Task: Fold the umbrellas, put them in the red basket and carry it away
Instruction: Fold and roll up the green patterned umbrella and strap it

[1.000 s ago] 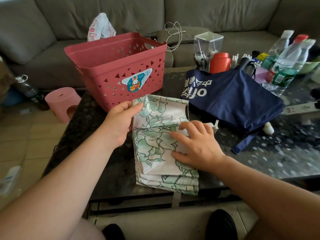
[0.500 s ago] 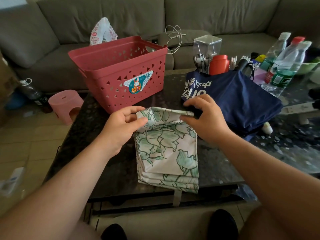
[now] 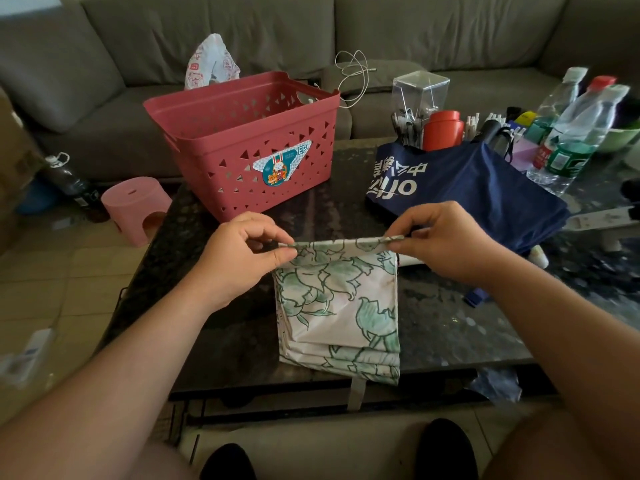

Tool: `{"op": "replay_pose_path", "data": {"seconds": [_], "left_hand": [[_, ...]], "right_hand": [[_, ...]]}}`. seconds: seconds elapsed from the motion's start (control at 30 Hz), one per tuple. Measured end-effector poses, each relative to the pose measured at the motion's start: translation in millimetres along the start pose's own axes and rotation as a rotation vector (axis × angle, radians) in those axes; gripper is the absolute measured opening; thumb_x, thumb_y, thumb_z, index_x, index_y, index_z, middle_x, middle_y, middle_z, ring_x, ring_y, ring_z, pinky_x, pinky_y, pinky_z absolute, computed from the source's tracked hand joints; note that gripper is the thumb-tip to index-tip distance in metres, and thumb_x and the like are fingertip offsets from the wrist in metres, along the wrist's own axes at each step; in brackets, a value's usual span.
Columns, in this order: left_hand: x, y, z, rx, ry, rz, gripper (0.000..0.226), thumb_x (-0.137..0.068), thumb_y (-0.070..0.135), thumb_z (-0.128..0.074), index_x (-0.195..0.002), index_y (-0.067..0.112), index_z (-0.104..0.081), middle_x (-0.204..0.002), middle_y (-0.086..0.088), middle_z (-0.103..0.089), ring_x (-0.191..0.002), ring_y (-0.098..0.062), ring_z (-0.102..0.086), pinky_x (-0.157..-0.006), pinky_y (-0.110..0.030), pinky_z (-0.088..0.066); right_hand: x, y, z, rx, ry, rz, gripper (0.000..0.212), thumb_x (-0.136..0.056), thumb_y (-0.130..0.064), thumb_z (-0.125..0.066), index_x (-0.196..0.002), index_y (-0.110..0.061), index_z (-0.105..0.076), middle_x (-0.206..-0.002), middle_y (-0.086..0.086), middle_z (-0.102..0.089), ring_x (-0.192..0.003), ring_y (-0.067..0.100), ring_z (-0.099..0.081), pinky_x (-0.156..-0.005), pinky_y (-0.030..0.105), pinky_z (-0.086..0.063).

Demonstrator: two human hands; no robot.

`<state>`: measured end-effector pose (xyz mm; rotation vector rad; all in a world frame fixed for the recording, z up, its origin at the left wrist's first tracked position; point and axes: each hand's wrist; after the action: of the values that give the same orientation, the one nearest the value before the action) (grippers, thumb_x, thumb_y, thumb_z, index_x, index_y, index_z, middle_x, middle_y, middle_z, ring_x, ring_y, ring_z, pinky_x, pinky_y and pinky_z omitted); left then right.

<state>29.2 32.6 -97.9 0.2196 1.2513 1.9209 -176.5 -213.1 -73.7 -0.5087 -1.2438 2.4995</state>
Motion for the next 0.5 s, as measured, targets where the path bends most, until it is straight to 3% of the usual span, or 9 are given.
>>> {"op": "replay_pose_path", "data": {"seconds": [0.13, 0.27, 0.4, 0.5], "left_hand": [[11.5, 3.2, 8.5, -0.164, -0.204, -0.082, 0.023, -0.072, 0.025, -0.096, -0.080, 0.040, -0.080, -0.108, 0.022, -0.073, -0.110, -0.002, -0.066, -0.102, -0.028, -0.050], [22.1, 0.1, 5.9, -0.332, -0.269, -0.108, 0.033, -0.067, 0.036, -0.098, -0.090, 0.046, -0.077, -0.107, 0.026, -0.070, -0.113, 0.003, -0.060, -0.098, -0.017, -0.045], [27.4, -7.0, -0.4, -0.374, -0.251, -0.243, 0.024, -0.071, 0.029, -0.097, -0.078, 0.041, -0.077, -0.090, 0.023, -0.074, -0.104, -0.008, -0.066, -0.090, -0.033, -0.055], [31.2, -11.3, 0.8, -0.468, -0.243, -0.311, 0.020, -0.075, 0.028, -0.094, -0.084, 0.038, -0.079, -0.090, 0.025, -0.073, -0.101, -0.006, -0.064, -0.091, -0.036, -0.054]], "right_hand": [[10.1, -2.5, 9.8, 0.161, -0.209, -0.031, 0.018, -0.081, -0.017, -0.088, -0.082, -0.033, -0.080, -0.091, -0.015, -0.077, -0.086, 0.008, -0.072, -0.082, 0.031, -0.057], [14.1, -1.6, 10.5, 0.191, -0.328, -0.038, 0.020, -0.082, -0.017, -0.088, -0.082, -0.035, -0.079, -0.096, -0.016, -0.075, -0.094, 0.002, -0.070, -0.086, 0.022, -0.053], [14.7, -2.1, 10.0, 0.220, -0.366, -0.057, 0.019, -0.082, -0.017, -0.088, -0.082, -0.034, -0.080, -0.094, -0.018, -0.076, -0.093, 0.000, -0.070, -0.088, 0.018, -0.054], [16.1, -1.2, 7.9, 0.282, -0.384, -0.068, 0.022, -0.081, -0.020, -0.089, -0.081, -0.039, -0.078, -0.093, -0.023, -0.075, -0.091, -0.004, -0.068, -0.089, 0.021, -0.055]]}}
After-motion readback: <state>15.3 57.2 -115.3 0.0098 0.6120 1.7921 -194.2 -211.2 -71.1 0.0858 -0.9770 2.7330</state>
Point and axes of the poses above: each hand's wrist, its own x-axis away from the middle knuckle, its own z-axis out of the back of the hand, y = z × x
